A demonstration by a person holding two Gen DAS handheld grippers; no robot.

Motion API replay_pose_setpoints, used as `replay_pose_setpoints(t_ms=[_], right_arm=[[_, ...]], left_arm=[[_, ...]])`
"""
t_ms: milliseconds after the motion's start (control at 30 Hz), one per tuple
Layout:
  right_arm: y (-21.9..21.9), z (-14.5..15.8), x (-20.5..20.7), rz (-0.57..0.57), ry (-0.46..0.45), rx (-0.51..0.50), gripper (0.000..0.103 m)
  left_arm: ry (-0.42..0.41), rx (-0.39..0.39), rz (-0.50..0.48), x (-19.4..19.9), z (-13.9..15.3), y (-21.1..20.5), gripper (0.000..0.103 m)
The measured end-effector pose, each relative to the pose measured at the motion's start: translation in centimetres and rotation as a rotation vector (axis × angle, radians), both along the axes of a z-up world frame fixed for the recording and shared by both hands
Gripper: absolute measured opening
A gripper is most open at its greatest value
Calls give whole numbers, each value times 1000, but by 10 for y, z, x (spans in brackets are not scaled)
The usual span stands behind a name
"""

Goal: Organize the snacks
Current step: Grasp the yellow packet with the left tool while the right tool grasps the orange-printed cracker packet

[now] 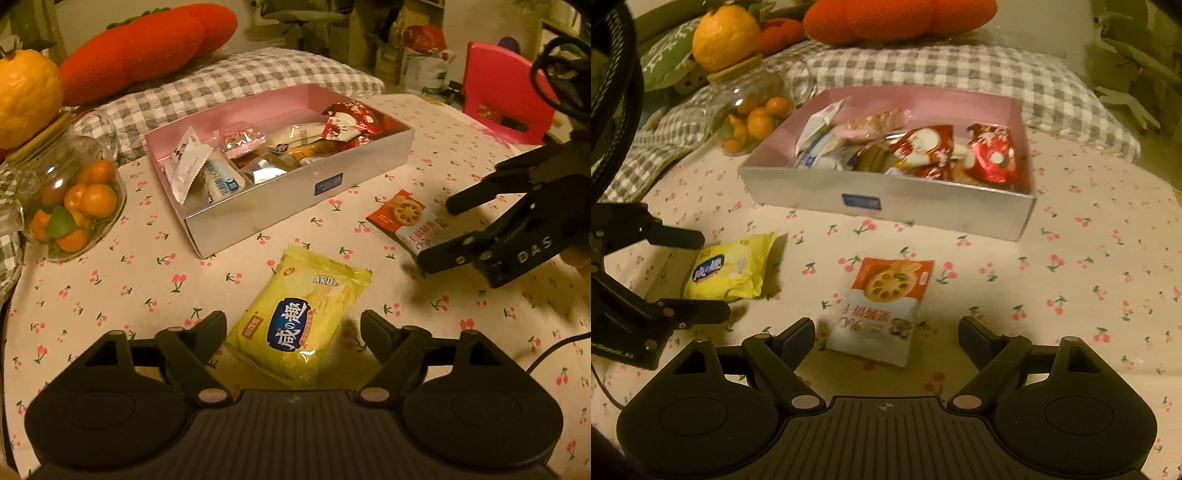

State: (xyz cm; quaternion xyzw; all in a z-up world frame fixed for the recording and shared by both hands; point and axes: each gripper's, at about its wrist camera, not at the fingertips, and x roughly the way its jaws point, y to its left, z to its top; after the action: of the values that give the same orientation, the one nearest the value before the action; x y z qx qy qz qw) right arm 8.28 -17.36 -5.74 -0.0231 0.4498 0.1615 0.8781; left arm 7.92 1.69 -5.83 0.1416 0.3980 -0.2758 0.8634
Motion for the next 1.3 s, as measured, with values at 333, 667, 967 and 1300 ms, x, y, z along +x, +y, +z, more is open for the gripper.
replay_pose_setpoints(t_ms=[333, 667, 967, 1300], right_arm=[[14, -6, 2, 14, -72, -92, 87], [-15, -5, 14, -79, -61, -65, 87], [10, -6, 8, 30, -98, -99, 84], [19, -2, 7, 72, -114, -95, 53]], left_arm=[[15, 49, 34, 13, -10, -5, 78], [50, 31, 143, 22, -8, 8, 72], [64, 12, 158, 22, -9, 5, 71], [83, -7, 164, 23, -5, 0, 54]])
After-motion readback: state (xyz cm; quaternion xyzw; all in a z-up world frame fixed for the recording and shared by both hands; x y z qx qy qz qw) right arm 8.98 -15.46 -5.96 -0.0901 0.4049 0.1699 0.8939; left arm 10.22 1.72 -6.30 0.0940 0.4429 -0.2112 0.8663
